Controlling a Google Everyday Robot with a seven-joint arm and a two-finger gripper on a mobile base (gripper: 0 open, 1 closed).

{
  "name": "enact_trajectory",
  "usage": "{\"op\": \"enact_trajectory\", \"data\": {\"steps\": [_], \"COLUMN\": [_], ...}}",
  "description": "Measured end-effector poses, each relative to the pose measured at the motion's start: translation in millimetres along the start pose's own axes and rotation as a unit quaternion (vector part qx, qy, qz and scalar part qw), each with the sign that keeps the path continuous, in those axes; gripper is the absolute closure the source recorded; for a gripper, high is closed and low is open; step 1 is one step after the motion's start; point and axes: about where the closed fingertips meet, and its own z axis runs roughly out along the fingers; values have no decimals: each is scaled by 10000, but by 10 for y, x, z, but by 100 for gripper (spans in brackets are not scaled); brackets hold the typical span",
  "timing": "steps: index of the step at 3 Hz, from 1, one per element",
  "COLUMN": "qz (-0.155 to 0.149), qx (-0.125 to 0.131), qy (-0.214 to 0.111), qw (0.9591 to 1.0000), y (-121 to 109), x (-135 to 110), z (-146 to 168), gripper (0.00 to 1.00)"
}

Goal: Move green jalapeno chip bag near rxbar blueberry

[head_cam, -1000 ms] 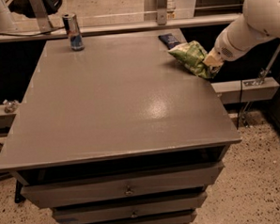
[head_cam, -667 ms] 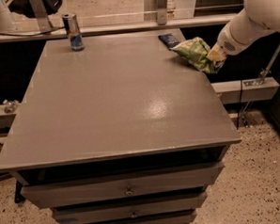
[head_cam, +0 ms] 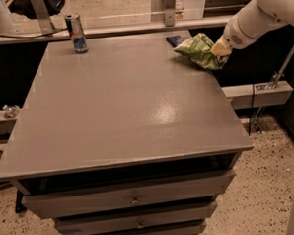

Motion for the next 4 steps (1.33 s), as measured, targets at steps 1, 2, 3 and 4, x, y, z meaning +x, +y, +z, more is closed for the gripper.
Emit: {"op": "enact_trajectory", "data": {"steps": [1, 2, 3, 4], "qz": [-4, 19, 87, 186], "qx": [-207, -370, -453, -483], "qy": [-153, -157, -52, 58], "qw": [9997, 9992, 9989, 9986], "y": [160, 327, 451, 507], "x": [-149, -166, -68, 19], "z": [-9, -2, 34, 93], "gripper": [100, 100, 100, 82]}}
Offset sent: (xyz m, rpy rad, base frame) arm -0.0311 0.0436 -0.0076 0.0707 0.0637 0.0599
